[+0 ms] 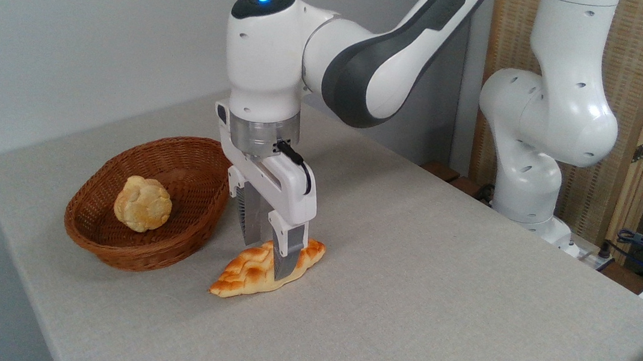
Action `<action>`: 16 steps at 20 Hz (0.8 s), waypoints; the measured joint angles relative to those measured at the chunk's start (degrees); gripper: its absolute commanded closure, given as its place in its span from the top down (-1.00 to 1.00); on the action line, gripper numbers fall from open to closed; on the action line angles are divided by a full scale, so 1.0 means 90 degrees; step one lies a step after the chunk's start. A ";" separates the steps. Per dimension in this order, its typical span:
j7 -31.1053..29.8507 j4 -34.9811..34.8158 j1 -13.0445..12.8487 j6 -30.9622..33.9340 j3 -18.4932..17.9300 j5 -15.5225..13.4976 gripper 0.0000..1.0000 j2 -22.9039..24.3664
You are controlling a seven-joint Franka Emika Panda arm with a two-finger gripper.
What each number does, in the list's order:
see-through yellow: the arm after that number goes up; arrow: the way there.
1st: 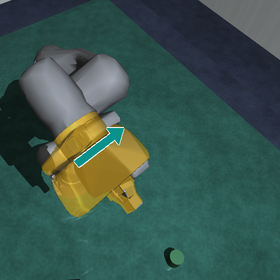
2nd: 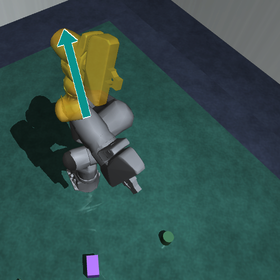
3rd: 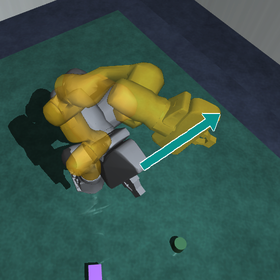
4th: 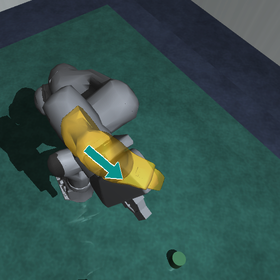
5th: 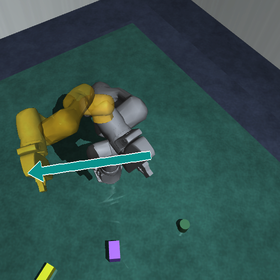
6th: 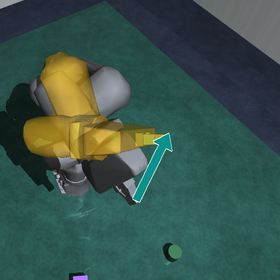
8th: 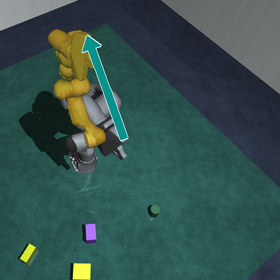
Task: Put bread into the basket
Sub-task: 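Close the gripper on the middle of the braided roll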
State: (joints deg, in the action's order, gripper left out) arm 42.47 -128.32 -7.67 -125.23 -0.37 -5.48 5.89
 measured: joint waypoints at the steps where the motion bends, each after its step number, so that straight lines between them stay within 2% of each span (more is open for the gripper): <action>1: 0.0001 0.0000 -0.0002 -0.0002 0.0000 0.0000 0.99 -0.0020; 5: 0.0060 0.0001 -0.0002 -0.0002 0.0000 0.0087 0.10 -0.0068; 6: 0.0089 0.0000 -0.0002 -0.0002 0.0000 0.0154 -0.01 -0.0079; 16: 0.0149 0.0001 -0.0004 -0.0002 0.0000 0.0221 -0.02 -0.0092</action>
State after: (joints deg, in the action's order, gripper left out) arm 43.81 -128.31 -7.71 -125.24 -0.37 -3.49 5.07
